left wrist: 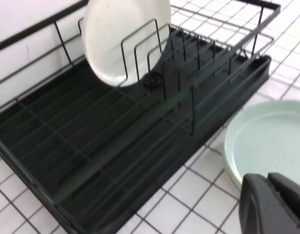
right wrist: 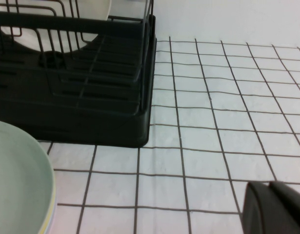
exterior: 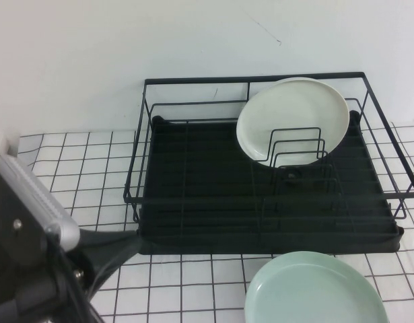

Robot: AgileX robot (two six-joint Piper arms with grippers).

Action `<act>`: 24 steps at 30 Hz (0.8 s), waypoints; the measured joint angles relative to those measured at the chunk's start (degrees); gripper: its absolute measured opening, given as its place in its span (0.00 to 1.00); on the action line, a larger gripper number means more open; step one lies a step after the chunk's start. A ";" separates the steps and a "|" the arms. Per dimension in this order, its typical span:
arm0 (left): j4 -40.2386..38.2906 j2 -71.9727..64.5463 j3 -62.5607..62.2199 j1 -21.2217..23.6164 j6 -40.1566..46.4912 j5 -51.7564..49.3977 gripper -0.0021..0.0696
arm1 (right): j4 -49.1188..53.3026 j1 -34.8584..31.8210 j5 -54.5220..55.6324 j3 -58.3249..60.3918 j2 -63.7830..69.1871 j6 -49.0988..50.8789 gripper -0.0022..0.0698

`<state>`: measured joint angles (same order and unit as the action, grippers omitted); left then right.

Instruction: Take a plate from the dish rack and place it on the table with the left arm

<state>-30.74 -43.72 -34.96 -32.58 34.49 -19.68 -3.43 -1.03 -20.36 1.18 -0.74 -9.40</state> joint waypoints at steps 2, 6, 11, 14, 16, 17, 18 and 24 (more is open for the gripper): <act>0.26 0.06 0.63 0.00 0.13 -0.23 0.03 | 0.00 0.00 0.00 0.00 0.00 0.00 0.03; 0.62 0.06 1.31 0.00 0.27 -0.40 0.03 | 0.00 0.00 0.00 0.00 0.00 0.00 0.03; 0.87 0.06 1.31 0.00 1.02 1.64 0.03 | 0.00 0.00 0.00 0.00 0.00 0.00 0.03; 0.87 0.06 1.31 0.00 2.27 2.11 0.03 | 0.00 0.00 0.00 0.00 0.00 0.00 0.03; 1.24 0.06 1.31 0.00 2.76 2.20 0.03 | 0.00 0.00 0.00 0.00 0.00 0.00 0.03; 1.59 0.35 1.35 0.00 2.89 2.48 0.03 | 0.00 0.00 0.00 0.00 0.00 0.00 0.03; 2.25 0.81 1.62 0.00 2.77 3.03 0.03 | 0.00 0.00 0.00 0.00 0.00 0.00 0.03; 12.93 10.51 8.94 3.01 -8.71 12.08 0.03 | 0.00 0.00 0.00 0.00 0.00 0.00 0.03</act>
<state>-17.81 -33.21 -26.02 -29.57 25.77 -7.60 -3.43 -1.03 -20.36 1.18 -0.74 -9.40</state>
